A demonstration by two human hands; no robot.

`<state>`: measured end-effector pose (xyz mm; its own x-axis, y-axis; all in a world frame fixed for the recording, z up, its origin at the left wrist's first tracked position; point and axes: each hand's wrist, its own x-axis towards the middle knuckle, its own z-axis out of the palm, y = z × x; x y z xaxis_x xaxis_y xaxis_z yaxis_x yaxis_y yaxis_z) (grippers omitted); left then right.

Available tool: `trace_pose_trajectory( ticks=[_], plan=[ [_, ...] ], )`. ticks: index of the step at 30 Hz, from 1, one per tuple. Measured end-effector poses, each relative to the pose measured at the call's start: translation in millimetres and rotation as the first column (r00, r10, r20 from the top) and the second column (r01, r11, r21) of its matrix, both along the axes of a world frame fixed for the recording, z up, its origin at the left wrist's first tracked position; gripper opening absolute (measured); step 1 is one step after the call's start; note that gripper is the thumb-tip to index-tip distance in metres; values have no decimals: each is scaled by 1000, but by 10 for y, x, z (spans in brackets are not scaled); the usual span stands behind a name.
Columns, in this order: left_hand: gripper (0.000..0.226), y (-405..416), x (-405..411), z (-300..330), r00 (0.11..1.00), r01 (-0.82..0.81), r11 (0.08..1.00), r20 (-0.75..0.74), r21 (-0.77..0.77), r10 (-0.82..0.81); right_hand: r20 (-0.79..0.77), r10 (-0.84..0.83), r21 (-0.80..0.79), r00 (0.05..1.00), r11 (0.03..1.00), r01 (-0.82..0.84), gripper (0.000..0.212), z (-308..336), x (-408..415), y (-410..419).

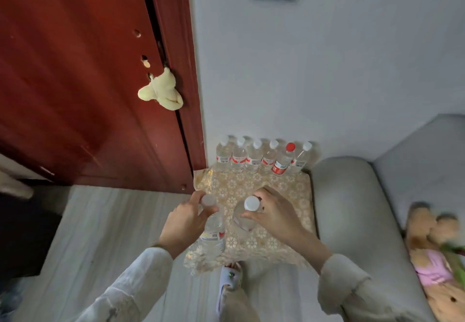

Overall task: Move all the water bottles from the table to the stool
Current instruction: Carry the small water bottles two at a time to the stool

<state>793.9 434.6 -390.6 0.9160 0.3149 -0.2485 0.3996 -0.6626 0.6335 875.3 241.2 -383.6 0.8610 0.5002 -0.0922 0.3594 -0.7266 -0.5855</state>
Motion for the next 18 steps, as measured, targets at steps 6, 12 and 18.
trace_pose_trajectory(
  ticks=[6, 12, 18],
  plan=[
    [31, -24, 787, -562, 983, 37, 995, -176, -90, -52, -94, 103, -229, 990, 966, -122, 36, -535, 732, 174],
    [33, 110, 1472, -1041, 966, 130, 989, -218, -64, -141, -132, 107, -311, 985, 939, -143, 35, -1050, 1348, 346],
    [33, 275, 1930, -1356, 963, 75, 994, -253, -82, -94, -124, 159, -414, 979, 889, -197, 34, -1456, 1731, 590]
  ],
)
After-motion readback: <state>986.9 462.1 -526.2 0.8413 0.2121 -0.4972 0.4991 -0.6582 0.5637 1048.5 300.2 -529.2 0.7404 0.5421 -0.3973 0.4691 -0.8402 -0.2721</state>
